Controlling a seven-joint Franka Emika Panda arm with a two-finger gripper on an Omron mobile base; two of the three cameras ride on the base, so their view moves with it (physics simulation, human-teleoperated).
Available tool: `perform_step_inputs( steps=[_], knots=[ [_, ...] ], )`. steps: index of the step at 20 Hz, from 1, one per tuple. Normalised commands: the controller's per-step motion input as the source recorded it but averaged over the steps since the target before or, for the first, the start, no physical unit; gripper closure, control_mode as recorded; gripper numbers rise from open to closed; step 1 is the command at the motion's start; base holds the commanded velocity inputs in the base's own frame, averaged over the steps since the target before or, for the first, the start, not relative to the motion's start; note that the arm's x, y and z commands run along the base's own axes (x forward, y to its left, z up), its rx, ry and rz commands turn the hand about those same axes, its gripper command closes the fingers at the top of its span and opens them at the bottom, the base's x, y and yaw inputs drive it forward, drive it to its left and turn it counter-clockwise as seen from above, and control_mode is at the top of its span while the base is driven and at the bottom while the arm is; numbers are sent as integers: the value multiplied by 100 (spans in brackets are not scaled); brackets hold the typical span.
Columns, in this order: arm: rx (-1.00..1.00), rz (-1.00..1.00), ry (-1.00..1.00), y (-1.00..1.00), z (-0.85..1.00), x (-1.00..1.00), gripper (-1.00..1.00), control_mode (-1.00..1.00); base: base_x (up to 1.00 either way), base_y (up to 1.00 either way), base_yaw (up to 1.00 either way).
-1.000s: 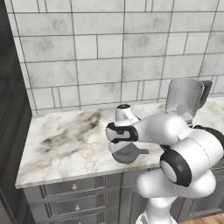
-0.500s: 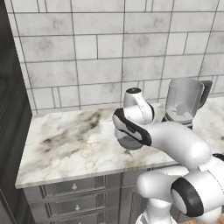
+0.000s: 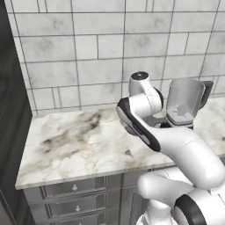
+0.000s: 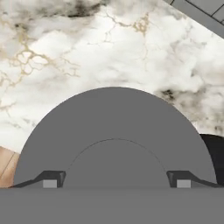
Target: Open the blender lid, put the kiwi in the blender, close the lid, and start the blender.
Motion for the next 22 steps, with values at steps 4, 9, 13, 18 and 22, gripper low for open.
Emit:
perform_step_inputs(
  steps=[4, 9, 13, 18, 22],
  knots=[
    [-7, 0, -6, -14, 100, -8, 100, -100, 0, 0, 0],
    [0, 0, -3, -29, 94, -9, 100, -100, 0, 0, 0],
    [0, 0, -2, -36, 79, -5, 100, -100, 0, 0, 0],
    [0, 0, 0, -42, 69, 0, 100, -100, 0, 0, 0],
    [0, 0, 0, -56, 45, 1, 100, -100, 0, 0, 0]
  ],
)
